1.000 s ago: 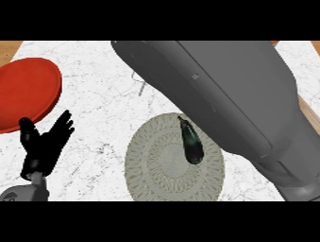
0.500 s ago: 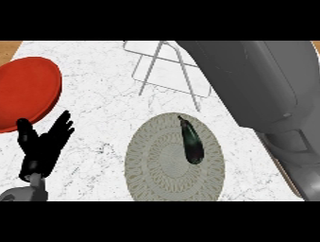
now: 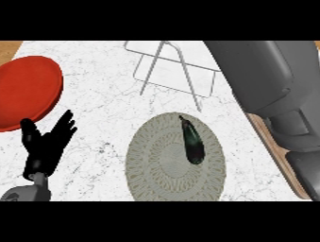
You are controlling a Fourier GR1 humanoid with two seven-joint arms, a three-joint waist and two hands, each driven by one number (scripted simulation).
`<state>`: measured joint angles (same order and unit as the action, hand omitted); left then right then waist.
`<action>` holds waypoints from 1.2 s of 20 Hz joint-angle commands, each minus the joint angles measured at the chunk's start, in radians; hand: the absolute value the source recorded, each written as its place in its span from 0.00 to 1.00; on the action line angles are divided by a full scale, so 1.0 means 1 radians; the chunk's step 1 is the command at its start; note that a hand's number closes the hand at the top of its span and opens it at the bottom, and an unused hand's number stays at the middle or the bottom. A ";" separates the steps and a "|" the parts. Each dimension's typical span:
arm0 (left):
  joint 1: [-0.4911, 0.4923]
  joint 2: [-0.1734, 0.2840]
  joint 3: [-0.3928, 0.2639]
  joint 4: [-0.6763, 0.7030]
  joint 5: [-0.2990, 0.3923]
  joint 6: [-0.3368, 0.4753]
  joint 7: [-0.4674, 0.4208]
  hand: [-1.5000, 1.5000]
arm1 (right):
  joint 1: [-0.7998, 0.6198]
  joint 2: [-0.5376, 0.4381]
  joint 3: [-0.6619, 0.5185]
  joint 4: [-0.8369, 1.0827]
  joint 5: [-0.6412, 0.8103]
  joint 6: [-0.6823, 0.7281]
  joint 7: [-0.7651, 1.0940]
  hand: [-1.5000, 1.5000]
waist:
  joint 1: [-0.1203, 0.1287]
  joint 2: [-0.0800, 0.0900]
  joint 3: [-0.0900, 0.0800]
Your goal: Pick the bell pepper from the placemat and place it in the tiered shelf
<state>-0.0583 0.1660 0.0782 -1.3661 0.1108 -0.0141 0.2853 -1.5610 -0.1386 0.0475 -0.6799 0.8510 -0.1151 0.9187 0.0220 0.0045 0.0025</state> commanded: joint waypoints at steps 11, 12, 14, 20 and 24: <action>-0.015 0.007 0.023 0.039 0.010 -0.015 0.024 0.50 | 0.019 0.012 -0.045 0.109 0.017 -0.110 -0.172 1.00 | -0.006 -0.001 -0.003; -0.014 -0.015 -0.005 0.016 -0.017 0.010 0.024 0.50 | 0.029 0.021 -0.041 0.130 0.028 -0.132 -0.188 1.00 | -0.003 0.000 -0.003; -0.025 -0.018 0.006 0.065 -0.020 0.003 -0.032 0.50 | -0.033 0.007 -0.071 0.186 0.022 -0.142 -0.189 1.00 | 0.004 0.005 -0.004; -0.033 -0.016 0.003 0.001 -0.015 0.023 0.058 0.50 | -0.005 0.001 -0.117 0.119 0.004 -0.227 -0.124 1.00 | -0.008 -0.002 -0.002; 0.034 -0.019 -0.012 0.031 -0.028 -0.016 -0.036 0.50 | -0.024 0.001 -0.158 0.171 0.005 -0.349 -0.130 0.00 | 0.014 0.006 -0.004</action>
<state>-0.0723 0.1570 0.0835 -1.3518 0.0941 -0.0170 0.2730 -1.5782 -0.1297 -0.0674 -0.5262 0.8659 -0.3633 0.7864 0.0248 0.0047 0.0031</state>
